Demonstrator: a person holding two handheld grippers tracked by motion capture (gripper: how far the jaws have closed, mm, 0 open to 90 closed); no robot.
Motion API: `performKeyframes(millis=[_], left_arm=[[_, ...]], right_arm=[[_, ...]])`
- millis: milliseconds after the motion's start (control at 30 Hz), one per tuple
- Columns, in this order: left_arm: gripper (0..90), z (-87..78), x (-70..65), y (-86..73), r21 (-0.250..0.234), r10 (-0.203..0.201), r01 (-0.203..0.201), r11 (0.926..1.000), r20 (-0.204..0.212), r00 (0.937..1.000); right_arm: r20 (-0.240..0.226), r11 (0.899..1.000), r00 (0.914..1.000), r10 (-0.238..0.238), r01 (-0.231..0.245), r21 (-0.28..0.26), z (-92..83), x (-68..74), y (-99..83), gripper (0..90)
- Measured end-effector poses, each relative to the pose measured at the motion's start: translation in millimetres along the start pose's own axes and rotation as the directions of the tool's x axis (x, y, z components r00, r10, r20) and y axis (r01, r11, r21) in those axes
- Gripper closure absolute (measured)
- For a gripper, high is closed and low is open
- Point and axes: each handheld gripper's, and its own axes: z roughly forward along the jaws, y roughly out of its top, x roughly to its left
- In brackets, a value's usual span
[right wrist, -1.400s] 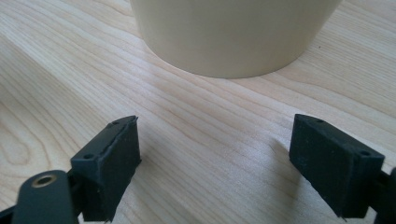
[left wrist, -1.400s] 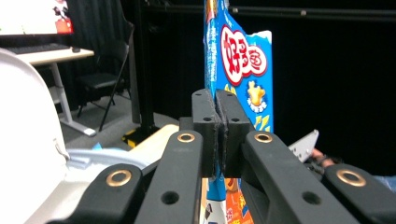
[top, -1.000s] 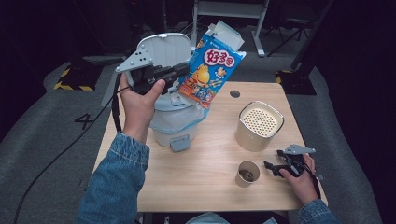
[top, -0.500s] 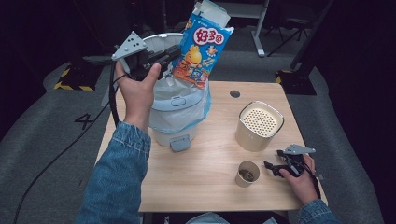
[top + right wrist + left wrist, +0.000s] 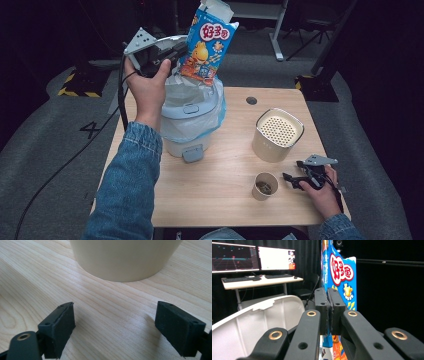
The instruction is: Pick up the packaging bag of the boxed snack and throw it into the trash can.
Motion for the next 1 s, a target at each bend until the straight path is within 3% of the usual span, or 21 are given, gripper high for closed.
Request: performKeyframes(millis=[267, 467, 1000], left_arm=[[87.7, 5.4, 4.0, -8.1, 0.041, 0.016, -0.015, 0.9990, -0.039, 0.9991], [87.6, 7.0, 3.9, -17.2, 0.062, 0.020, -0.017, 0.9979, -0.042, 0.9989], [86.9, 10.9, 5.8, -38.0, 0.170, 0.030, -0.021, 0.9853, -0.051, 0.9982]], right_arm=[[0.000, 1.000, 1.0000, 0.000, 0.000, 0.000, 0.0, 0.0, 0.0, 16.3], [0.000, 1.000, 1.0000, 0.000, 0.000, 0.000, 0.0, 0.0, 0.0, 16.3], [0.000, 1.000, 1.0000, 0.000, 0.000, 0.000, 0.0, 0.0, 0.0, 16.3]])
